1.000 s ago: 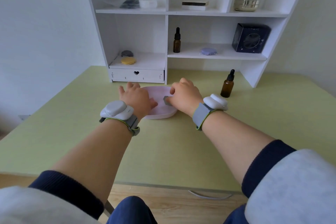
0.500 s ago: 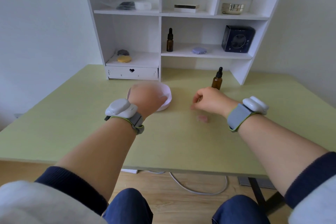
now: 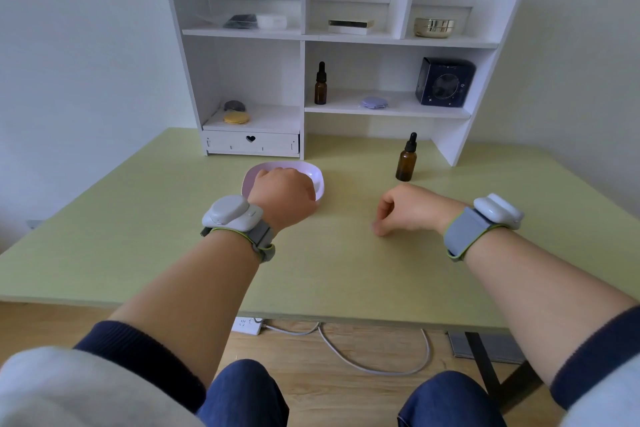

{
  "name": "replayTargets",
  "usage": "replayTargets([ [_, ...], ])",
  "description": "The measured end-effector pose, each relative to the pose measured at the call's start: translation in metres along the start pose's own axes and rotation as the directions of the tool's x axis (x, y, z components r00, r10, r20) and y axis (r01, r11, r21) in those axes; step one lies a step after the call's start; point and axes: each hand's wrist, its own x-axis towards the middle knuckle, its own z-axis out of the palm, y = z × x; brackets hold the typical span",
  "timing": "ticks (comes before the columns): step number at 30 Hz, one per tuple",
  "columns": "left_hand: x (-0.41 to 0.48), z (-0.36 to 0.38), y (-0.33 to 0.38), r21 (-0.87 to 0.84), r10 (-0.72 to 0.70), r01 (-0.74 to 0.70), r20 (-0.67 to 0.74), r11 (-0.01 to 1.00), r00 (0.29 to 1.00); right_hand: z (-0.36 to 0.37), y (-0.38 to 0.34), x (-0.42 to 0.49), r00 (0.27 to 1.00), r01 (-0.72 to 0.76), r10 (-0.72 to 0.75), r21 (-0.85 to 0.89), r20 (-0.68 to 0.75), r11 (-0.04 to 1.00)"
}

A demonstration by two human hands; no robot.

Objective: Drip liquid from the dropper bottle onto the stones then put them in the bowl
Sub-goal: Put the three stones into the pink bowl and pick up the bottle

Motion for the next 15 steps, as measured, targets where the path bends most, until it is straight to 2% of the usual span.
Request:
replayTargets([
  [7, -0.003, -0.002, -0.011, -0.169, -0.069, 0.064, -0.025, 0.984, 0.997, 0.0, -0.015, 0.011, 0.992, 0.032, -0.026, 0.047, -0.125, 0.998],
  [12, -0.005, -0.006, -0.032, -0.232, -0.156, 0.132, -0.088, 0.964, 0.984, 0.0, -0.057, 0.023, 0.957, 0.126, -0.103, 0.07, -0.273, 0.99],
  [15, -0.01, -0.006, -0.045, -0.279, -0.184, 0.152, -0.09, 0.948, 0.979, 0.005, -0.085, 0.028, 0.948, 0.165, -0.146, 0.045, -0.284, 0.985],
])
